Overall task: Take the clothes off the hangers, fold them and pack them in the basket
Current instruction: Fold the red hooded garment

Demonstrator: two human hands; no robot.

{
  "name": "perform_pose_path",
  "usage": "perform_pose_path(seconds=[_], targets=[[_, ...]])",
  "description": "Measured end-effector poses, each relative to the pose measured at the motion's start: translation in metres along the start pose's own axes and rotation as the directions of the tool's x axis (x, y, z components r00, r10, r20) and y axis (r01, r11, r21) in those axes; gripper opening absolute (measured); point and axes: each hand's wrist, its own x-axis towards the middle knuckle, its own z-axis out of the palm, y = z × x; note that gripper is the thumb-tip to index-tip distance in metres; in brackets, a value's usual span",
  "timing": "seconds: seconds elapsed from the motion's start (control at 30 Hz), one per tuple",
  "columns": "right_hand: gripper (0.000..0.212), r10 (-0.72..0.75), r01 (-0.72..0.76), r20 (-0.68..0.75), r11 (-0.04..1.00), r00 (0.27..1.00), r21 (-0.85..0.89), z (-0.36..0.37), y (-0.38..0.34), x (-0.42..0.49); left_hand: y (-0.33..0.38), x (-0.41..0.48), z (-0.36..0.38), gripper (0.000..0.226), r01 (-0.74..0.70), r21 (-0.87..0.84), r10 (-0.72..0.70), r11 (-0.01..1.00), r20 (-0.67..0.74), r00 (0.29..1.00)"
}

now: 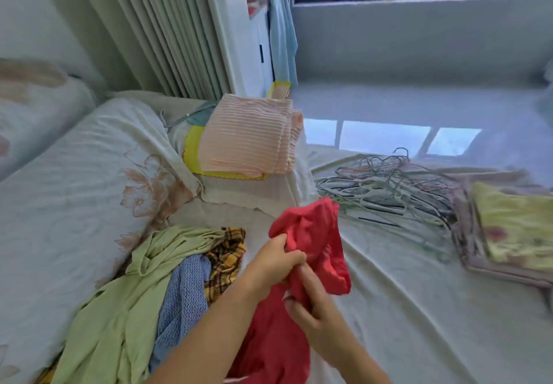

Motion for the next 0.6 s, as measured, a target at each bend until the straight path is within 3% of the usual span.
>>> perform_pose_path(seconds=[0.07, 0.1, 0.13, 0.27, 0.47, 0.5, 0.57, 0.6], targets=[[0.068, -0.037, 0.036, 0.049, 0.999, 0.998, 0.026, -0.019, -0.015, -0.021, 0.021, -0.012, 0.003, 0.018, -0.014, -0.075, 0.013, 0.997, -0.019, 1.000], [0.059, -0.012, 0.011, 0.015, 0.998, 1.000, 0.059, -0.031, -0.021, -0.031, 0.035, -0.021, 0.003, 0.021, -0.016, -0.127, 0.015, 0.992, -0.012, 1.000], [0.044, 0.021, -0.016, -0.053, 0.995, 0.998, 0.094, -0.046, -0.024, -0.040, 0.051, -0.030, 0.002, 0.023, -0.028, -0.180, 0.029, 0.983, -0.002, 1.000], [0.038, 0.165, -0.179, -0.356, 0.984, 0.920, -0.007, -0.125, -0.018, -0.068, 0.122, -0.069, -0.014, 0.020, -0.196, -0.219, 0.200, 0.956, -0.004, 0.980], [0.025, 0.296, -0.327, -0.232, 0.939, 0.927, -0.108, -0.173, -0.022, -0.104, 0.233, -0.140, -0.040, 0.016, -0.453, -0.285, 0.481, 0.845, 0.034, 0.876], [0.029, 0.258, -0.296, -0.278, 0.950, 0.925, -0.102, -0.173, -0.028, -0.105, 0.245, -0.151, -0.043, 0.019, -0.475, -0.283, 0.507, 0.833, 0.052, 0.860], [0.069, 0.179, -0.198, -0.375, 0.980, 0.909, -0.012, -0.178, -0.051, -0.104, 0.263, -0.168, -0.049, 0.031, -0.520, -0.274, 0.558, 0.809, 0.083, 0.825], [0.075, 0.149, -0.128, -0.419, 0.989, 0.896, 0.078, -0.184, -0.066, -0.102, 0.268, -0.174, -0.050, 0.041, -0.541, -0.271, 0.580, 0.796, 0.086, 0.810]])
